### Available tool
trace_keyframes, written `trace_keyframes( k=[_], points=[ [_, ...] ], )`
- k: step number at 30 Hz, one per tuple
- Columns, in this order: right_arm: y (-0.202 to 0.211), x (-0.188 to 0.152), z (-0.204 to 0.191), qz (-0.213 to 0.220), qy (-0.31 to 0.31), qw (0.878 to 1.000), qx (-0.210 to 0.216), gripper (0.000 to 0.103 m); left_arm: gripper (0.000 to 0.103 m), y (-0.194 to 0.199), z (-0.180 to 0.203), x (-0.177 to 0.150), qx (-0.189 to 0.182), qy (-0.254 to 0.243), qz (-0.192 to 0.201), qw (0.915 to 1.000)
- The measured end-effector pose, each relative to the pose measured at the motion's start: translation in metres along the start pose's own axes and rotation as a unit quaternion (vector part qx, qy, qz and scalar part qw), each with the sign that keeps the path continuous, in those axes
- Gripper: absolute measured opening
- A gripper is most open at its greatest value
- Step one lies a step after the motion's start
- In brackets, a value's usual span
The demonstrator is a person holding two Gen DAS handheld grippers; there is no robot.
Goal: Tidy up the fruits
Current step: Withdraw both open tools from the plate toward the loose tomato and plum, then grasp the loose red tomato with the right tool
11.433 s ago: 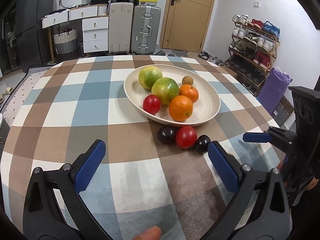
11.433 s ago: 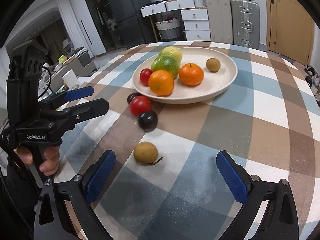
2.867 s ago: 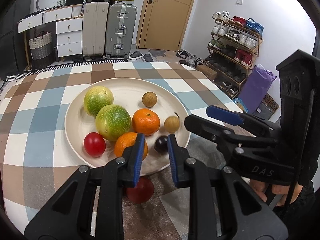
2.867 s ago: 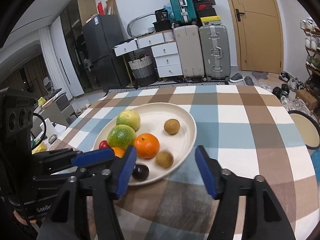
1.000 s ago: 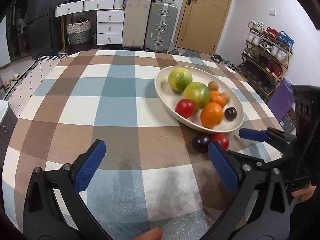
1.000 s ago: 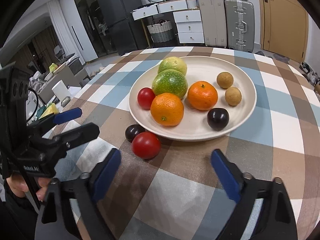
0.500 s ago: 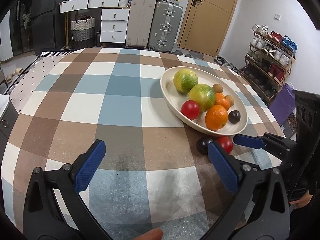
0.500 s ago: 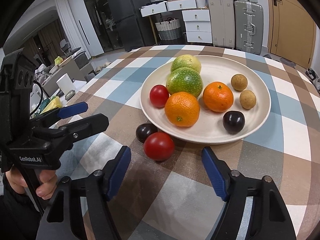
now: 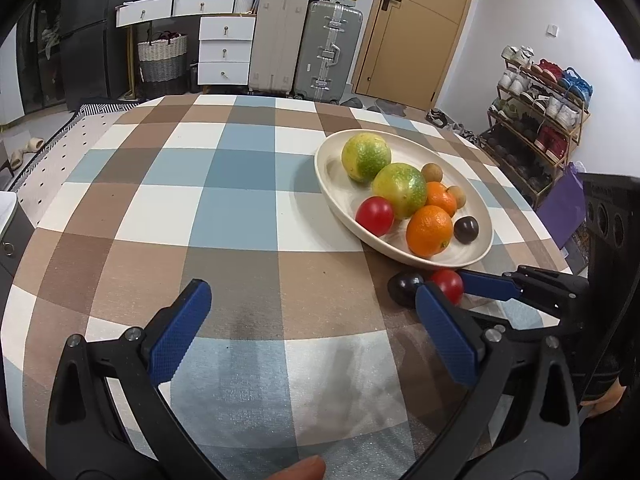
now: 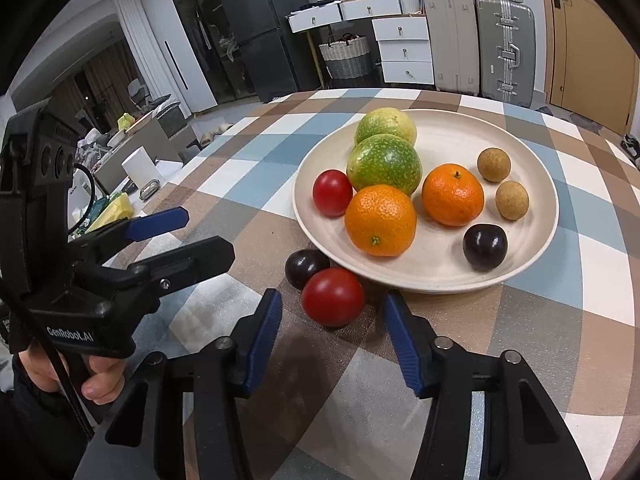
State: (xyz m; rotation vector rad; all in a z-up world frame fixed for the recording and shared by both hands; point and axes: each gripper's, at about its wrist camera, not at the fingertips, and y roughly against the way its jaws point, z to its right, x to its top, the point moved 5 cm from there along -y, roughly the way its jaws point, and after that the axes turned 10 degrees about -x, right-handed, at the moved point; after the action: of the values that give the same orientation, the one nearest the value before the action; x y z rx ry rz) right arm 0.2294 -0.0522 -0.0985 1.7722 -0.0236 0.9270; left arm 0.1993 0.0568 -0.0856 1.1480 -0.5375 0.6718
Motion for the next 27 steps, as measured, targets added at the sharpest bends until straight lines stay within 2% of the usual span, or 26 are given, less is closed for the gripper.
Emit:
trace_keyframes(
  k=[5, 11, 13, 14, 23, 27],
  points=[
    [0.001, 0.000, 0.002, 0.001, -0.008, 1.000, 0.010, 0.054, 0.102, -0.001, 0.001, -0.001, -0.002, 0.001, -0.001, 1.0000],
    [0.003, 0.000, -0.001, 0.005, 0.002, 1.000, 0.015, 0.043, 0.102, -0.002, 0.001, -0.001, -0.003, 0.001, -0.003, 1.0000],
    [0.003, 0.000, 0.001, 0.004, -0.004, 1.000, 0.018, 0.035, 0.102, -0.002, 0.002, -0.001, -0.003, 0.001, -0.003, 1.0000],
    [0.003, 0.000, 0.002, 0.005, -0.007, 1.000, 0.019, 0.034, 0.102, -0.003, 0.002, -0.001, -0.004, 0.001, -0.004, 1.0000],
    [0.017, -0.005, 0.004, 0.023, -0.001, 1.000, 0.008, 0.033, 0.102, -0.007, 0.006, -0.005, -0.015, 0.004, -0.016, 0.9997],
    [0.029, -0.011, 0.011, 0.040, -0.005, 0.999, 0.007, 0.033, 0.102, -0.012, 0.019, -0.008, -0.026, -0.018, -0.028, 0.9991]
  ],
)
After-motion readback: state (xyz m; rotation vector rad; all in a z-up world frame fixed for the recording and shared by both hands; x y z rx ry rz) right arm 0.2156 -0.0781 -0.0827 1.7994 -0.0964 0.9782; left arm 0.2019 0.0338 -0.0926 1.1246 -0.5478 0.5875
